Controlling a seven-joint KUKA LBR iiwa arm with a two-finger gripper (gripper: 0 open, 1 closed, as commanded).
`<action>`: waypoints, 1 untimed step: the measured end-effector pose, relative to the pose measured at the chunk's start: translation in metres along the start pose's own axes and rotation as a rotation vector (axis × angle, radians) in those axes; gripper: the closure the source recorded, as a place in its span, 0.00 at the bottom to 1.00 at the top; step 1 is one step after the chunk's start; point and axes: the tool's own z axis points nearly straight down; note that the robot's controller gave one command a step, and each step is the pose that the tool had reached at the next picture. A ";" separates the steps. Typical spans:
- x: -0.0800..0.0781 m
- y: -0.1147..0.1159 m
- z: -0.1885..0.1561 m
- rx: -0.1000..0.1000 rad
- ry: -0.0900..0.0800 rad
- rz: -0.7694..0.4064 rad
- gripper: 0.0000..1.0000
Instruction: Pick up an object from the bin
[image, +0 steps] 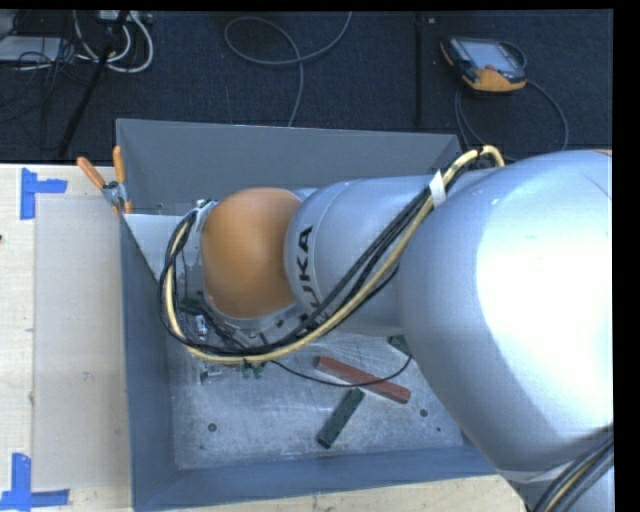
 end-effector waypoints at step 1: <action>0.024 0.002 -0.040 -0.003 -0.002 -0.214 1.00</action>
Offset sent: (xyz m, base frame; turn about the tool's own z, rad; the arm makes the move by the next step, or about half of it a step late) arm -0.0693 -0.0847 0.0702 -0.3024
